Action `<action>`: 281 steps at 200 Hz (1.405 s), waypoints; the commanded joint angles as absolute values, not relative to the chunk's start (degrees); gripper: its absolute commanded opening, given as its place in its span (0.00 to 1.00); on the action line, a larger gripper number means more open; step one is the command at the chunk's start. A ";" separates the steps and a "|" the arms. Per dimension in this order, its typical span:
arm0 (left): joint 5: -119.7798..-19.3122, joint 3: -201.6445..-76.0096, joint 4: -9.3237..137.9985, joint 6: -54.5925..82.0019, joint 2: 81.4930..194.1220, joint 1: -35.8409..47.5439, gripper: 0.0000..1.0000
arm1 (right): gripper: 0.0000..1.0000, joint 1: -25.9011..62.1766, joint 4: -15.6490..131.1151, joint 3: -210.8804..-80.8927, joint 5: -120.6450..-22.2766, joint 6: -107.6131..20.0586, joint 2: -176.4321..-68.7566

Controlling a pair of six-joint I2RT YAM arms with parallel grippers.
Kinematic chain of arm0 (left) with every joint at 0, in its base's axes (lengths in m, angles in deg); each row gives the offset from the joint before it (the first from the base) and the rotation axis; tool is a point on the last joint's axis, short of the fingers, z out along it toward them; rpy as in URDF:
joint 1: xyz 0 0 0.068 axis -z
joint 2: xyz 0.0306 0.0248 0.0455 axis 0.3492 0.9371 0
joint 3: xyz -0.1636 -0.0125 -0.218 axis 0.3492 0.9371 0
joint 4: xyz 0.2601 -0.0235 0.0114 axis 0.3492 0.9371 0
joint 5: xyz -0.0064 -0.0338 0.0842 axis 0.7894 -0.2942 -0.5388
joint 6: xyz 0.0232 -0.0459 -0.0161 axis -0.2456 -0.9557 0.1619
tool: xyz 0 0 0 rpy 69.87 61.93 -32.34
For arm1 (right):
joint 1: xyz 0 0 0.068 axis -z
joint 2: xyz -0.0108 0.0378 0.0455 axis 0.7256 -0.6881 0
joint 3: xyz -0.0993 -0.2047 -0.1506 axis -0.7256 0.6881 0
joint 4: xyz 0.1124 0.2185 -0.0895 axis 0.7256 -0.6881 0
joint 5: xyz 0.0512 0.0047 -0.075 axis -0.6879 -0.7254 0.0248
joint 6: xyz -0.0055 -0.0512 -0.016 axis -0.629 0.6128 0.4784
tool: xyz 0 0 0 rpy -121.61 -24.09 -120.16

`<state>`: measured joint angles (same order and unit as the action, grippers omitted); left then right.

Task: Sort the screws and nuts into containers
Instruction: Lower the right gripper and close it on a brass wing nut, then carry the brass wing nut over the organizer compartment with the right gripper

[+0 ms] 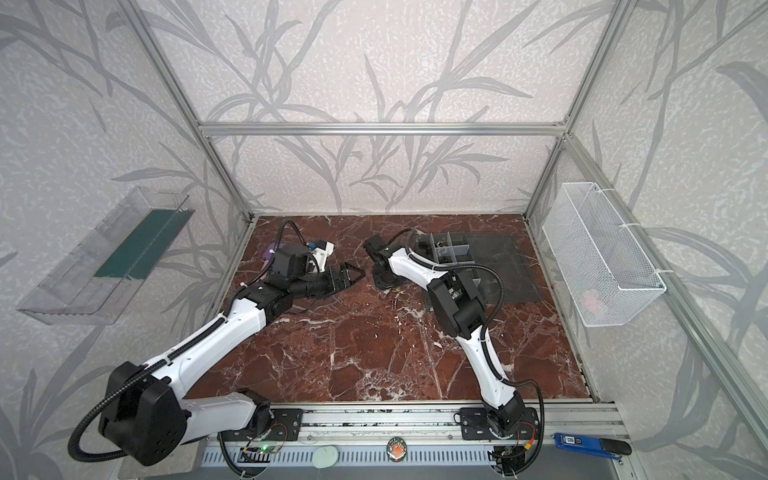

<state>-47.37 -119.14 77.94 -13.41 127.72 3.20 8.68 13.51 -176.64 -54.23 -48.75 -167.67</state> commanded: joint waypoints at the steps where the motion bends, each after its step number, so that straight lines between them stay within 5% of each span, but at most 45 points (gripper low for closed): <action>1: -47.91 -118.29 77.72 -13.70 125.82 3.51 0.99 | 0.29 8.36 11.49 -177.56 -53.23 -49.19 -168.84; 92: -48.19 -118.37 77.92 -13.73 125.55 3.55 0.99 | 0.08 8.50 11.44 -177.30 -52.85 -49.06 -166.85; 184: -49.18 -120.36 77.35 -13.04 124.89 4.70 0.99 | 0.07 12.14 9.02 -174.53 -53.50 -47.62 -154.94; 281: -49.65 -127.38 75.45 -11.18 133.39 12.68 0.99 | 0.08 28.24 12.05 -149.95 -50.70 -46.69 -131.28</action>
<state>-49.49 -124.43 77.11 -12.21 131.32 11.27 24.67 11.93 -155.13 -51.30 -47.25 -135.59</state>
